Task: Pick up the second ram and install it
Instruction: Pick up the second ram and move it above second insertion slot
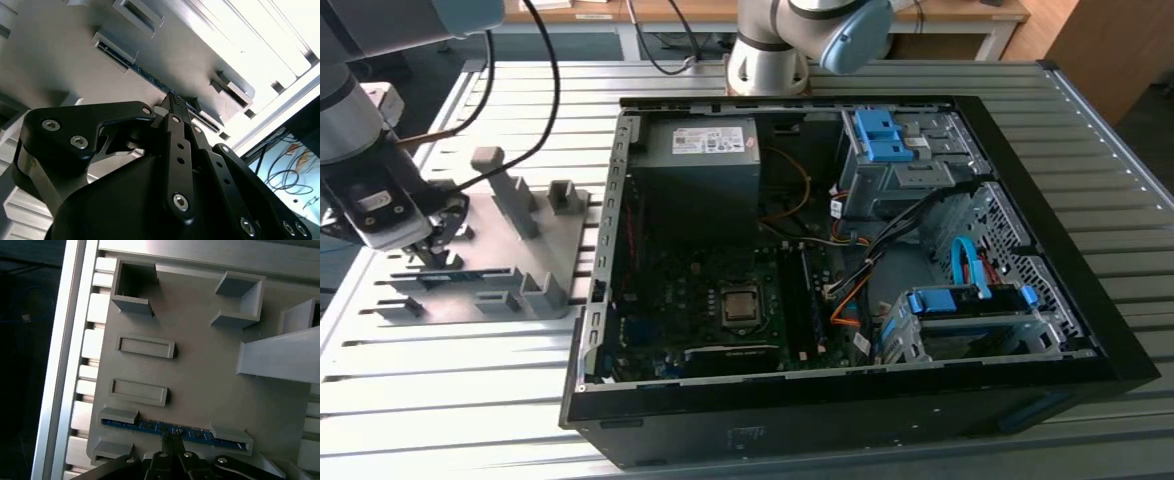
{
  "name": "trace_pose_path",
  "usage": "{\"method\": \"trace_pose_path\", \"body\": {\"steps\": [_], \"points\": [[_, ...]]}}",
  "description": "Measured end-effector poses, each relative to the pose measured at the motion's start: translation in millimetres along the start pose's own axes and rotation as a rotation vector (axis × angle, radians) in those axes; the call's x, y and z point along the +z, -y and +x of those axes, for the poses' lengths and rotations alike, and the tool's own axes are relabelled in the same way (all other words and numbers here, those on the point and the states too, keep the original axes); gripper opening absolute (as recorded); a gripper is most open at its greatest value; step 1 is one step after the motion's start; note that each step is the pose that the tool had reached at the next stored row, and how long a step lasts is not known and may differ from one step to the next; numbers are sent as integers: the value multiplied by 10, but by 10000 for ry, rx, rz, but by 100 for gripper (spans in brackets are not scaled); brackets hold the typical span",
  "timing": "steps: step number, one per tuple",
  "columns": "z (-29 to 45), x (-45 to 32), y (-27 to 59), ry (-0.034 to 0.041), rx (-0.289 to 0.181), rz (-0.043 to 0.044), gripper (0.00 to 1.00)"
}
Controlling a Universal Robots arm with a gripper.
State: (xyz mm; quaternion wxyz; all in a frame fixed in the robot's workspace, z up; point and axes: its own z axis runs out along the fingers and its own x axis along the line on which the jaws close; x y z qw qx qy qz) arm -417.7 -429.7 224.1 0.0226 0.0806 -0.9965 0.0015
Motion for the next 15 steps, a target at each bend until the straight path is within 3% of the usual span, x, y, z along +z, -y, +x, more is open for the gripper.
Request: {"method": "trace_pose_path", "body": {"steps": [3, 15], "points": [[0, 0, 0, 0, -702, 32, 10], [0, 1, 0, -2, -2537, 115, 10]]}}
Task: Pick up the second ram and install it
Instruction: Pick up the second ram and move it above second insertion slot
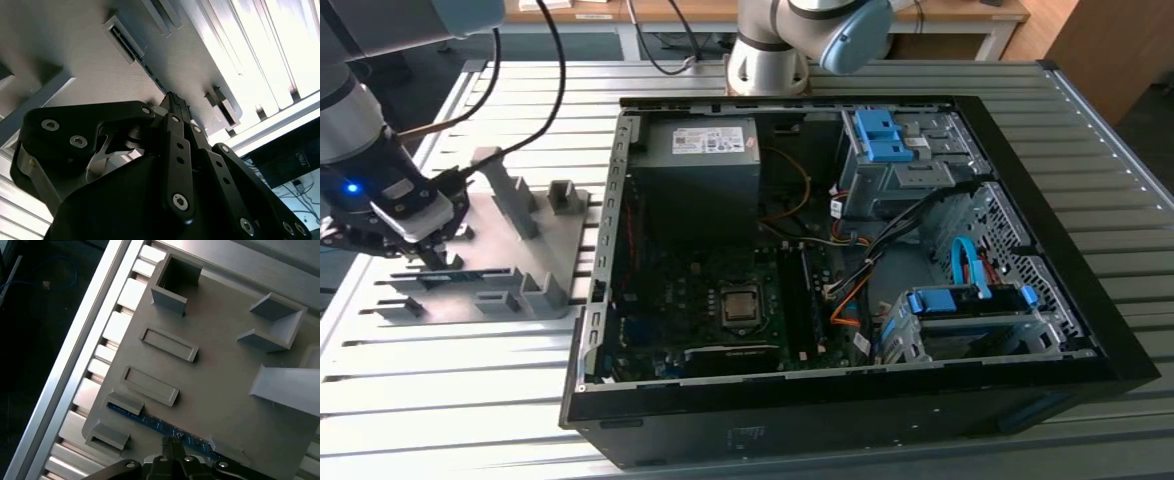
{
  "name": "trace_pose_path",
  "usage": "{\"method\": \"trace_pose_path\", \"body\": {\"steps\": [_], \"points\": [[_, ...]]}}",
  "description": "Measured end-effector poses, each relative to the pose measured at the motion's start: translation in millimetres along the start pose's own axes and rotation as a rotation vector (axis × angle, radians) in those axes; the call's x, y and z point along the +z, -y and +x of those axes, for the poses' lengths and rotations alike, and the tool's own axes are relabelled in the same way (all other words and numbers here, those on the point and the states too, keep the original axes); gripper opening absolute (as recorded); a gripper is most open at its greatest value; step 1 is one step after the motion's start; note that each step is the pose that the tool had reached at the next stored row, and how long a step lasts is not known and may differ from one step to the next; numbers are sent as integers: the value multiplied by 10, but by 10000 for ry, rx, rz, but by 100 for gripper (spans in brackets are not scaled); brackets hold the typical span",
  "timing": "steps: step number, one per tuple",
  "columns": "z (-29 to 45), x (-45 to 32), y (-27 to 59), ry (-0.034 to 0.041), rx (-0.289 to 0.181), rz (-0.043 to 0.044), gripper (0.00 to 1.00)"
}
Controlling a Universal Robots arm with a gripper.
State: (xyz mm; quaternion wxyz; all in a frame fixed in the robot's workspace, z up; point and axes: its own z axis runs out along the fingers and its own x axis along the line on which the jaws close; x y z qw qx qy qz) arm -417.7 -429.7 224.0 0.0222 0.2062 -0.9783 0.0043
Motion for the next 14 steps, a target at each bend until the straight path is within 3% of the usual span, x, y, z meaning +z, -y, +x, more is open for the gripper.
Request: {"method": "trace_pose_path", "body": {"steps": [14], "points": [[0, 1, 0, -1, -1762, 80, 10]]}}
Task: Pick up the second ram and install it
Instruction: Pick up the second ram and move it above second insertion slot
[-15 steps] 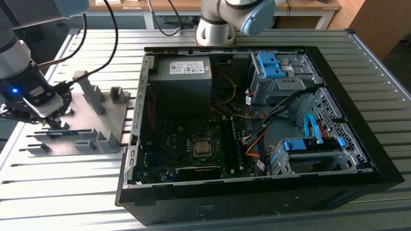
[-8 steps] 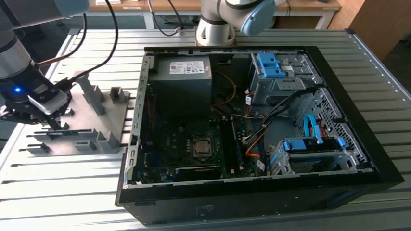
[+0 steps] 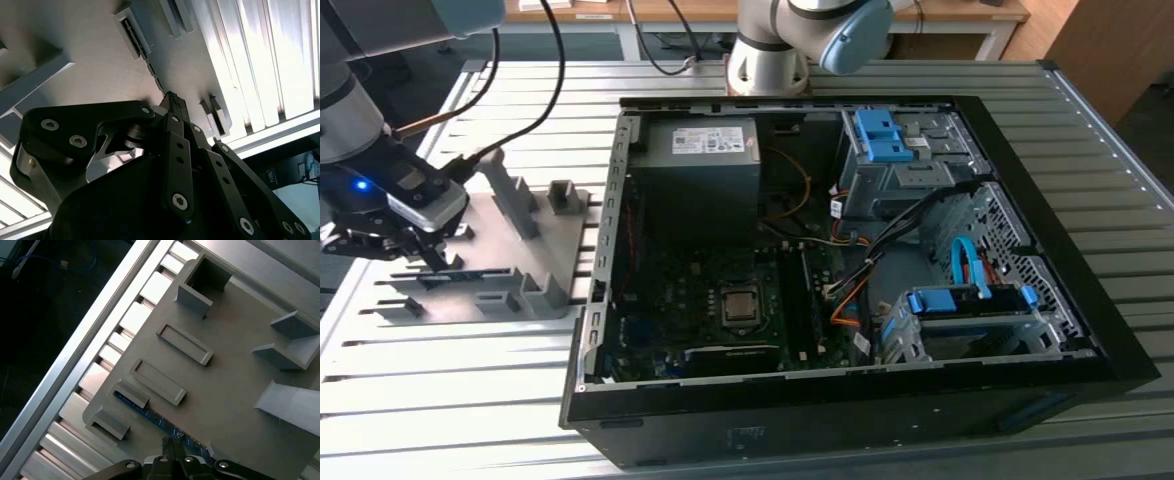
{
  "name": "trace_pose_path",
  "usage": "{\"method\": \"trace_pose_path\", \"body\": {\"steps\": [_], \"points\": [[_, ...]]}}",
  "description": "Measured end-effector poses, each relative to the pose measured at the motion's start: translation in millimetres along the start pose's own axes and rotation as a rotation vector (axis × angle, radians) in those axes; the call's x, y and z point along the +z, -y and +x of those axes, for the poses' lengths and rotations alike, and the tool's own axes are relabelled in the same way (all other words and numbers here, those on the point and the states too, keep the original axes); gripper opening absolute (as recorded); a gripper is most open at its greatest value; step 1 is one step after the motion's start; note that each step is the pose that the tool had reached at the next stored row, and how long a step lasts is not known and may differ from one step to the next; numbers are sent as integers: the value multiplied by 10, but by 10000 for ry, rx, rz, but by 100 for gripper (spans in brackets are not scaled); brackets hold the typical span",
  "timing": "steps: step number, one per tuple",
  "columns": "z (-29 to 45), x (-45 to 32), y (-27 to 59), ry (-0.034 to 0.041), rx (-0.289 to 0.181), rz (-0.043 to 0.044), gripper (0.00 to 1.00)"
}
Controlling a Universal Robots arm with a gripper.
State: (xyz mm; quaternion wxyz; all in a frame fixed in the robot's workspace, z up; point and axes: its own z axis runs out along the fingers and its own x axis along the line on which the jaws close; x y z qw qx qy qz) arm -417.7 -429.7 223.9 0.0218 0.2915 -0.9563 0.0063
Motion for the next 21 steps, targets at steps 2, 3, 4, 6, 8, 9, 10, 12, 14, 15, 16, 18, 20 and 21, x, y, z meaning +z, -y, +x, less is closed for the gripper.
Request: {"method": "trace_pose_path", "body": {"steps": [2, 3, 4, 6, 8, 9, 10, 12, 14, 15, 16, 18, 20, 21], "points": [[0, 0, 0, 0, -230, 11, 10], [0, 0, 0, 0, -345, 15, 10], [0, 0, 0, 0, -461, 21, 10], [0, 1, 0, -1, -702, 32, 10], [0, 1, 0, -2, -924, 42, 10], [0, 1, 1, -1, -1036, 47, 10], [0, 1, 0, -1, -1142, 52, 10], [0, 1, 1, -1, -1376, 62, 10], [0, 1, 1, -2, -1598, 72, 10], [0, 1, 1, -1, -1709, 77, 10], [0, 2, 1, -1, -1816, 82, 10], [0, 2, 1, -1, -2027, 92, 10], [1, 2, 2, -1, -2240, 102, 10], [1, 2, 2, -2, -2341, 106, 10]]}}
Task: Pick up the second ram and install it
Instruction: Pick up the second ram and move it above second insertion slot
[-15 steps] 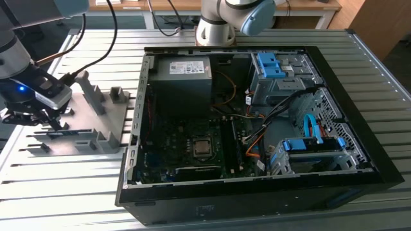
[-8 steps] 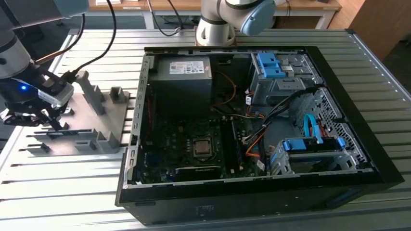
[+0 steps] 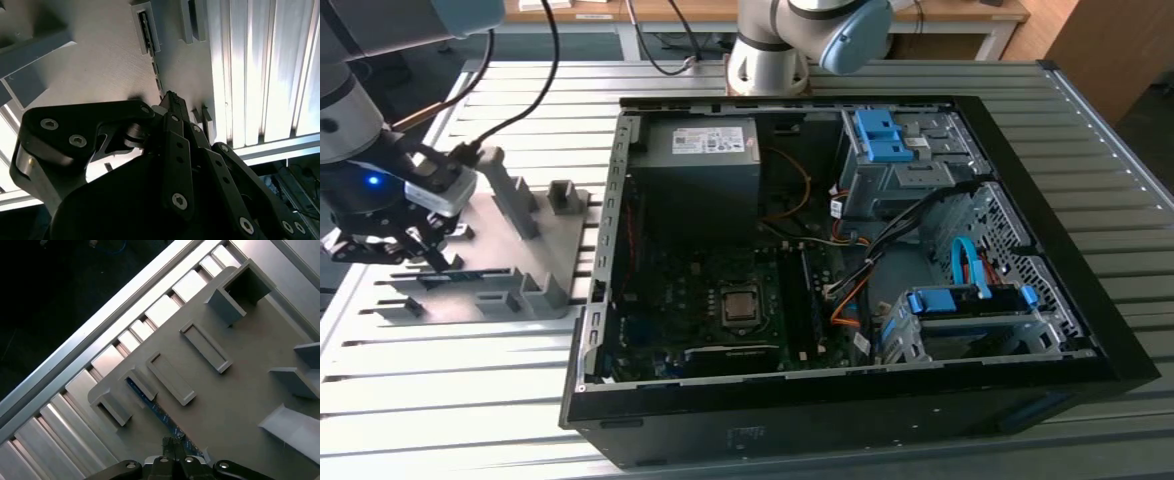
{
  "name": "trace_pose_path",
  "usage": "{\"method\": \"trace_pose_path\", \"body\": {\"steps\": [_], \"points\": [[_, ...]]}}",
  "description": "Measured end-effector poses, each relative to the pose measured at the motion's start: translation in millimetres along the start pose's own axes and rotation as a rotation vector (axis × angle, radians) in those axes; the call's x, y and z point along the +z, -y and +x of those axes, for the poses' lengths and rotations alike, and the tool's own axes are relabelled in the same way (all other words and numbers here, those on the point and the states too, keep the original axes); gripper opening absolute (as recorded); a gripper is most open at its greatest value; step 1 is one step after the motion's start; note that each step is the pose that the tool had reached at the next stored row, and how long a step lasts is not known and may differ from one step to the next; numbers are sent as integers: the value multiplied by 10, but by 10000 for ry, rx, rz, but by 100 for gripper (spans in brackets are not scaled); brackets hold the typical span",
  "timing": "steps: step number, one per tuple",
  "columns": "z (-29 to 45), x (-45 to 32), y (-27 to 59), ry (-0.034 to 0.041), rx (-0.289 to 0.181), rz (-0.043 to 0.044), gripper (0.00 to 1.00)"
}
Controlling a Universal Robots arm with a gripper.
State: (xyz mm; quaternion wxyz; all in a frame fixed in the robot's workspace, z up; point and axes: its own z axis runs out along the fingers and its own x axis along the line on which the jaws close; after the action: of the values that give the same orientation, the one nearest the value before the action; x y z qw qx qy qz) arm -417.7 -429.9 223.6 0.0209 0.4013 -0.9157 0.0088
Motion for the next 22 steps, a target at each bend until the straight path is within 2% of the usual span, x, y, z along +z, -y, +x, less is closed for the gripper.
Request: {"method": "trace_pose_path", "body": {"steps": [22], "points": [[0, 2, 1, -1, -2280, 104, 10]]}}
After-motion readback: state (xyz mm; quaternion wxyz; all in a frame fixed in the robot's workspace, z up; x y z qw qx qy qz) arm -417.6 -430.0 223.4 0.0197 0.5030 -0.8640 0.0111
